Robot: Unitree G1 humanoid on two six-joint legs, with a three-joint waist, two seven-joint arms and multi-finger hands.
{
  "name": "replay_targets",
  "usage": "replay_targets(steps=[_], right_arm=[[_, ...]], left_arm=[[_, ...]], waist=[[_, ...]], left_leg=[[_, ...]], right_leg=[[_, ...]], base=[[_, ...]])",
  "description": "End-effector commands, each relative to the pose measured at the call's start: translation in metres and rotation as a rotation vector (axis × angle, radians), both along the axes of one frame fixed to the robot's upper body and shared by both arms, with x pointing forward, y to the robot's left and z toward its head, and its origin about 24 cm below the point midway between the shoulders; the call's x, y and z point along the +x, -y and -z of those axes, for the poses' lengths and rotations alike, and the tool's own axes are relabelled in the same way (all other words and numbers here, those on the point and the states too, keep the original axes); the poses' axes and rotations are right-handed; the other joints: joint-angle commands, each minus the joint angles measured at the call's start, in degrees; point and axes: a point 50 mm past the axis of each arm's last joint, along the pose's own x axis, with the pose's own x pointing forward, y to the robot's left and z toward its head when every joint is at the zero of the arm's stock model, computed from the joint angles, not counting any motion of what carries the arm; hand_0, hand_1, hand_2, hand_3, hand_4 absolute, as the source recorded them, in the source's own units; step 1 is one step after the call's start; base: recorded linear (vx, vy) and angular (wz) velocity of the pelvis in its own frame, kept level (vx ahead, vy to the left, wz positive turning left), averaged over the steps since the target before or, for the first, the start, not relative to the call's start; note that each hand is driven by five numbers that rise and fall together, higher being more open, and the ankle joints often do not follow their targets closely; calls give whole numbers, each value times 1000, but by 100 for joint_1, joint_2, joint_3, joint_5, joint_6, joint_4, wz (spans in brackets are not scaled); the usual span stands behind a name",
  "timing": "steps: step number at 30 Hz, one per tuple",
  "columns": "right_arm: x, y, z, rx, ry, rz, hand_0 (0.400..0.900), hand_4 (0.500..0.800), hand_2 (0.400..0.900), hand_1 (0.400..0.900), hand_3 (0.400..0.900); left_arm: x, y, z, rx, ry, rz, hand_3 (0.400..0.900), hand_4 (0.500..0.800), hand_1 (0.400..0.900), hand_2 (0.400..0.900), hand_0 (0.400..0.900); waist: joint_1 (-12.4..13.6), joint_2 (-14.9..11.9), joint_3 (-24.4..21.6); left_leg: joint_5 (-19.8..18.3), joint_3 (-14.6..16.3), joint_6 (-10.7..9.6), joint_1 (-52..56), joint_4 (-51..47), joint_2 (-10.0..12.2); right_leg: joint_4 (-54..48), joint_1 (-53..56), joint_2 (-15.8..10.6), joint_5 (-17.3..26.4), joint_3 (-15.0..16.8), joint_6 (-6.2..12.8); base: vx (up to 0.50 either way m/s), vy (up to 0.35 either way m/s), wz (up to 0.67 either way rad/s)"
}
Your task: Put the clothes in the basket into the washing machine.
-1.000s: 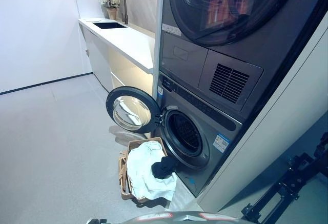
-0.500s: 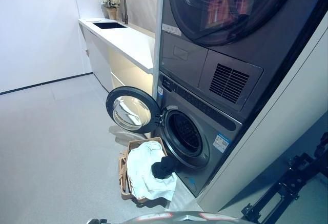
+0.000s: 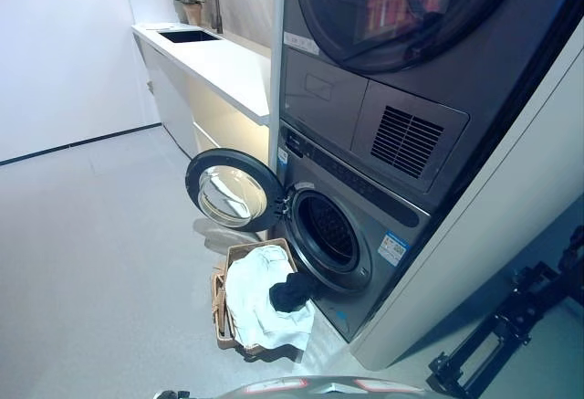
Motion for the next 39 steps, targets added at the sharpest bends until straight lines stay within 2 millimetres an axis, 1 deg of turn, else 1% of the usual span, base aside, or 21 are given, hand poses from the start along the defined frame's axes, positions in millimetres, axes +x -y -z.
replay_targets(steps=[1, 3, 4, 6, 8, 10, 12, 13, 15, 17, 18, 20, 21, 23, 25, 28, 30, 33, 36, 38, 39], right_arm=[[53, 37, -15, -121, 131, -60, 900, 800, 900, 900, 900], [56, 40, -17, -131, 149, -48, 900, 800, 900, 900, 900], [59, 42, -18, -139, 161, -42, 900, 800, 900, 900, 900], [66, 45, -20, -154, 179, -48, 900, 800, 900, 900, 900], [69, 46, -21, -163, 186, -51, 900, 800, 900, 900, 900], [73, 50, -24, -182, 201, -62, 900, 800, 900, 900, 900], [80, 53, -27, -197, 223, -80, 900, 800, 900, 900, 900], [82, 54, -28, -204, 231, -83, 900, 800, 900, 900, 900], [86, 57, -30, -217, 244, -76, 900, 800, 900, 900, 900], [86, 53, -28, -205, 252, -71, 900, 800, 900, 900, 900], [90, 51, -29, -198, 271, -71, 900, 800, 900, 900, 900], [102, 47, -31, -190, 316, -75, 900, 800, 900, 900, 900], [106, 45, -31, -180, 330, -86, 900, 800, 900, 900, 900], [120, 41, -35, -172, 382, -98, 900, 800, 900, 900, 900], [139, 35, -41, -159, 463, -95, 900, 800, 900, 900, 900], [160, 25, -48, -132, 561, -104, 900, 800, 900, 900, 900], [171, 18, -54, -115, 617, -128, 900, 800, 900, 900, 900], [181, 11, -61, -102, 685, -167, 900, 800, 900, 900, 900], [194, 9, -71, -102, 753, -193, 900, 800, 900, 900, 900], [199, 9, -76, -111, 782, -217, 900, 800, 900, 900, 900], [201, 8, -79, -114, 796, -232, 900, 800, 900, 900, 900]], left_arm=[[50, 25, -3, -69, 174, -79, 900, 800, 900, 900, 900], [55, 24, -5, -78, 202, -115, 900, 800, 900, 900, 900], [59, 23, -6, -84, 222, -136, 900, 800, 900, 900, 900], [58, 24, -5, -93, 234, -179, 900, 800, 900, 900, 900], [56, 24, -5, -94, 232, -198, 900, 800, 900, 900, 900], [49, 22, -4, -85, 228, -230, 900, 800, 900, 900, 900], [43, 22, -3, -73, 219, -246, 900, 800, 900, 900, 900], [40, 21, -2, -64, 214, -252, 900, 800, 900, 900, 900], [33, 15, -2, -38, 197, -271, 900, 800, 900, 900, 900], [25, 9, -2, -23, 178, -290, 900, 800, 900, 900, 900], [25, 7, -2, -17, 178, -280, 900, 800, 900, 900, 900], [31, 2, -5, -8, 199, -278, 900, 800, 900, 900, 900], [33, 0, -5, -7, 201, -273, 900, 800, 900, 900, 900], [41, -4, -8, 2, 223, -260, 900, 800, 900, 900, 900], [54, -7, -12, 9, 260, -240, 900, 800, 900, 900, 900], [72, -11, -18, 17, 312, -237, 900, 800, 900, 900, 900], [78, -14, -21, 25, 337, -242, 900, 800, 900, 900, 900], [87, -15, -24, 29, 363, -246, 900, 800, 900, 900, 900], [97, -15, -28, 38, 387, -240, 900, 800, 900, 900, 900], [98, -14, -28, 40, 385, -230, 900, 800, 900, 900, 900], [97, -14, -28, 45, 381, -227, 900, 800, 900, 900, 900]], waist=[[84, 459, 1179], [116, 417, 1427], [145, 407, 1584], [143, 446, 1731], [139, 487, 1747], [186, 543, 1789], [247, 613, 1855], [270, 655, 1865], [355, 630, 1792], [376, 512, 1700], [387, 399, 1688], [458, 236, 1619], [491, 164, 1554], [578, 47, 1527], [566, 3, 1610], [432, 76, 1874], [376, 102, 1995], [335, 126, 2084], [326, 137, 2197], [324, 123, 2240], [323, 102, 2244]], left_leg=[[-735, -170, -93, -1104, 2562, -112], [-281, -297, -267, -1678, 3711, 40], [-157, -400, -309, -1976, 4224, 56], [-311, -478, -223, -2478, 4371, -20], [-373, -453, -186, -2648, 4090, -93], [-355, -345, -119, -2815, 3148, -120], [198, -494, -168, -2809, 1887, -66], [393, -590, -253, -2787, 1213, -101], [613, -811, -356, -3023, 889, -92], [572, -733, -196, -3218, 1265, -98], [440, -712, -152, -3687, 1767, -130], [222, -697, 8, -4008, 2147, -228], [82, -643, 87, -4063, 2227, -268], [-169, -611, 253, -3925, 2181, -363], [-300, -592, 352, -3655, 1990, -476], [-375, -658, 516, -3063, 1634, -579], [-474, -672, 595, -2713, 1534, -594], [-521, -683, 604, -2455, 1454, -550], [-530, -691, 517, -2331, 1420, -480], [-549, -699, 455, -2164, 1323, -484], [-558, -728, 423, -2102, 1289, -508]], right_leg=[[844, 80, 165, -1140, 198, -39], [1037, 73, 192, -1276, 159, -190], [1174, 32, 201, -1337, 132, -254], [1318, -74, 181, -1474, 112, -303], [1343, -85, 166, -1539, 118, -286], [1258, 4, 163, -1656, 171, -237], [1121, 151, 210, -1670, 196, -191], [1038, 220, 235, -1699, 197, -155], [836, 440, 156, -1770, 209, -50], [773, 521, 14, -1830, 328, 37], [777, 427, -101, -1868, 291, 79], [790, 150, -194, -1806, 429, 145], [808, 78, -256, -1764, 400, 193], [1162, -137, -375, -1532, 357, 318], [1962, -459, -461, -989, 246, 367], [3412, -1191, -694, -384, 52, 163], [3931, -1409, -829, -314, -32, 81], [3945, -1840, -682, -545, -4, 49], [3314, -2294, -266, -908, 214, 96], [2291, -2283, -31, -745, 453, 260], [1854, -2242, 12, -597, 577, 351]], base=[[10, -196, 22], [12, -208, 19], [7, -175, 12], [85, -63, 10], [139, 26, 2], [252, 70, -15], [367, 116, -14], [438, 156, -12], [546, 205, -27], [596, 282, -33], [475, 283, -34], [451, 286, -29], [504, 300, -14], [475, 299, -9], [355, 312, 5], [232, 311, 10], [226, 217, 13], [159, 70, 9], [114, -56, 9], [172, -130, 16], [210, -173, 31]])
